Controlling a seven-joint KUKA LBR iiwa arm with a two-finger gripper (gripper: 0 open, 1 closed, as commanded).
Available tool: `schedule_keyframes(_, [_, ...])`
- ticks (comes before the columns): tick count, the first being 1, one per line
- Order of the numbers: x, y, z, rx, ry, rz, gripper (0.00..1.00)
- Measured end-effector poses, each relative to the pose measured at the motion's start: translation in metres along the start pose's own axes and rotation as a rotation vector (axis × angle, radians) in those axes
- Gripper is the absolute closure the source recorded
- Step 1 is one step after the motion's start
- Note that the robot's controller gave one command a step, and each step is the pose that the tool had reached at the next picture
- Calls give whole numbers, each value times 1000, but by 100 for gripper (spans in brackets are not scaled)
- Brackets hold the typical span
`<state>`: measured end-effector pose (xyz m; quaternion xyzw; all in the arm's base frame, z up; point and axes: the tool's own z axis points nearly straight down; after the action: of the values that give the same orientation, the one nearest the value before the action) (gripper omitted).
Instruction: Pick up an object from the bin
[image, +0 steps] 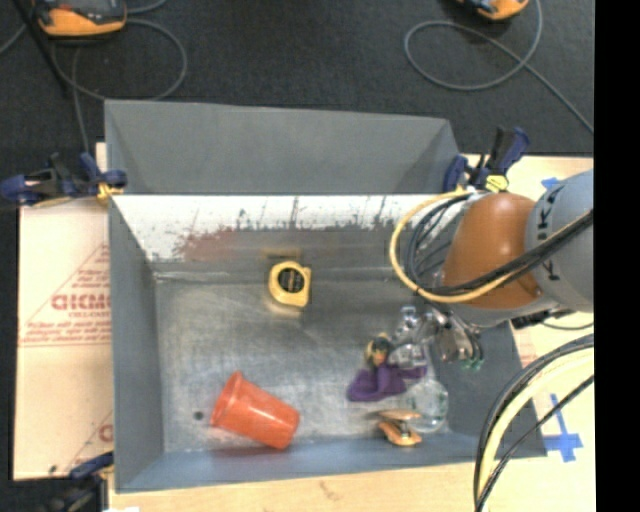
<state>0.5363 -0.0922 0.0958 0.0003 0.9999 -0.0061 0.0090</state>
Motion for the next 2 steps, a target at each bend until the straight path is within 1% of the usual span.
schedule_keyframes(1, [1,0,1,1,2,-1,100])
schedule_keyframes(2, [-1,7,-40,-12,20,-52,100])
